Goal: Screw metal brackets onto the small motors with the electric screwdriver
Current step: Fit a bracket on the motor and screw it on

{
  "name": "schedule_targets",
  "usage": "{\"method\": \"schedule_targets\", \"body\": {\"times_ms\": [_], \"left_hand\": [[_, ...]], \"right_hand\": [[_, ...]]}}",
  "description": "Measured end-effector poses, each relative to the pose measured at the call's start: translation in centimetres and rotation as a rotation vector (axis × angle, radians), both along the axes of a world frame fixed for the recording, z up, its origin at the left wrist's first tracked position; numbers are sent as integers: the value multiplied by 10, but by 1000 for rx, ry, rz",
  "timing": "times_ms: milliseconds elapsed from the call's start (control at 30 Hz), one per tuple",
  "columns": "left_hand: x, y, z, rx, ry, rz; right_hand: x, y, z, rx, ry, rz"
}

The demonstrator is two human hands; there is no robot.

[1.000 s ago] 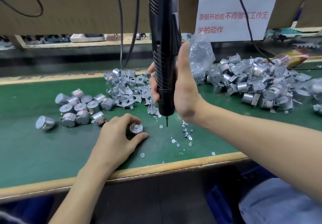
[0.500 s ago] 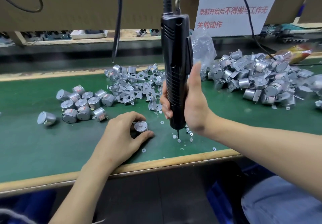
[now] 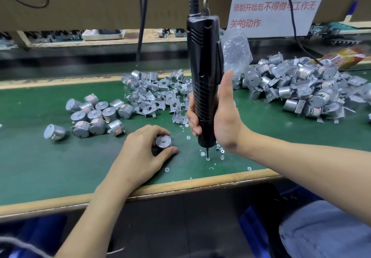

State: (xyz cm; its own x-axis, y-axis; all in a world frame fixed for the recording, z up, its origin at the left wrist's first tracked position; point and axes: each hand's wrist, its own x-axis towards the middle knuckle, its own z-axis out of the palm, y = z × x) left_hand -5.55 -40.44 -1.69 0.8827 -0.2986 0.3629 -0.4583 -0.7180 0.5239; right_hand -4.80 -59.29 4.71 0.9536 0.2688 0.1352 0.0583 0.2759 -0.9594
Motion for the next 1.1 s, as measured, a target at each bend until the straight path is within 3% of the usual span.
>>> {"method": "schedule_targets", "body": {"times_ms": [1100], "left_hand": [[2,1,-3,-7,-26,-5]], "right_hand": [[1,-3,-5,-18,-20,-23]]}}
